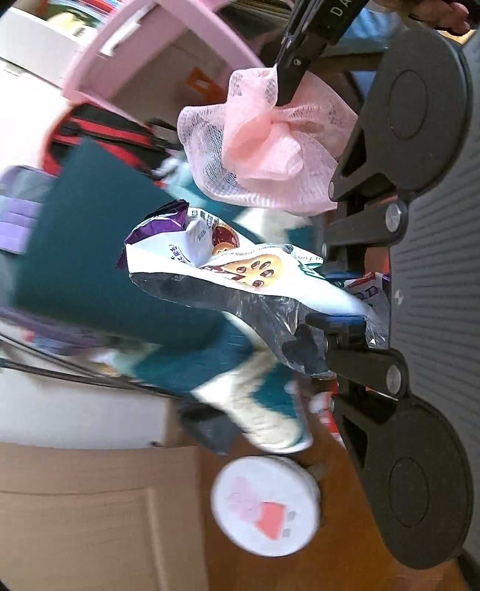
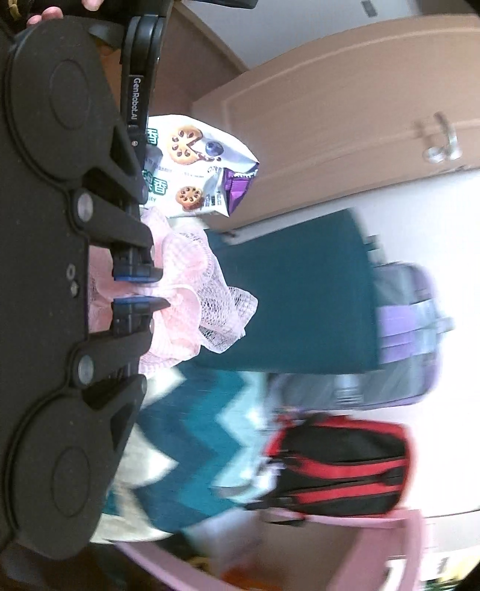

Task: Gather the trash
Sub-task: 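Lift both held items and drop them into the teal wastebasket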

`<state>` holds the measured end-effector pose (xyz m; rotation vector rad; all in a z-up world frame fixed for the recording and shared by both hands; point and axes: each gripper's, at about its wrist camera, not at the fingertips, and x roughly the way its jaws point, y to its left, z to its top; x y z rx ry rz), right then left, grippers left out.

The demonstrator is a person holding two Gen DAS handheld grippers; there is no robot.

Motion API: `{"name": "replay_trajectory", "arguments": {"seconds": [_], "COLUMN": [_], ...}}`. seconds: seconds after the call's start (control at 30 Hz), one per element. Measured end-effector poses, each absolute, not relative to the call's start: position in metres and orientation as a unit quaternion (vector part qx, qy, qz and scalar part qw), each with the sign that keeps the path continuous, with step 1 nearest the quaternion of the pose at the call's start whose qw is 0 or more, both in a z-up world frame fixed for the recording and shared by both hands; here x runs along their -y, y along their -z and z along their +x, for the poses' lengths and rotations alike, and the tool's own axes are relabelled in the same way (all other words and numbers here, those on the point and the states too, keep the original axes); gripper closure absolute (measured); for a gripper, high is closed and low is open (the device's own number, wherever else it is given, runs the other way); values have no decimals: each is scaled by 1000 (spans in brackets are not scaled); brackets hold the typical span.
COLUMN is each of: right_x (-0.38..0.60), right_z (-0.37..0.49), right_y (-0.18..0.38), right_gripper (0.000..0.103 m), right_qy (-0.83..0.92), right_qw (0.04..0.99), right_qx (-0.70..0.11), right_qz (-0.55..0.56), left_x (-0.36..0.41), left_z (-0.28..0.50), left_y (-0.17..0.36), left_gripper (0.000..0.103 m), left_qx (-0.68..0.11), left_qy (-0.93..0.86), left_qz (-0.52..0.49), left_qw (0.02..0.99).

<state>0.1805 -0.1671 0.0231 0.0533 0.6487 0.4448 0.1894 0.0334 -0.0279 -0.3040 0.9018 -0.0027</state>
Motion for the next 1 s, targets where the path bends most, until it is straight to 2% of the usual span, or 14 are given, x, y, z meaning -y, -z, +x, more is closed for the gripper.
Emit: {"name": "replay_trajectory", "arguments": {"seconds": [0.27, 0.5, 0.63, 1.0], "right_x": [165, 162, 154, 133], "right_z": [224, 283, 312, 385], "right_y": [-103, -132, -129, -91], "right_gripper": [97, 97, 96, 96], "right_qy": [-216, -209, -202, -201], "right_qw": [951, 956, 957, 944], "right_qx": [-222, -206, -206, -263], "right_qz": [8, 24, 17, -2], "left_x": [-35, -33, -28, -26], "left_z": [233, 295, 334, 418], "left_y": [-67, -128, -137, -94], "left_gripper": [86, 86, 86, 86], "left_qx": [-353, -309, -303, -358], "left_qy": [3, -5, -8, -17], "left_qz": [-121, -110, -90, -71], "left_qw": [928, 945, 949, 931]}}
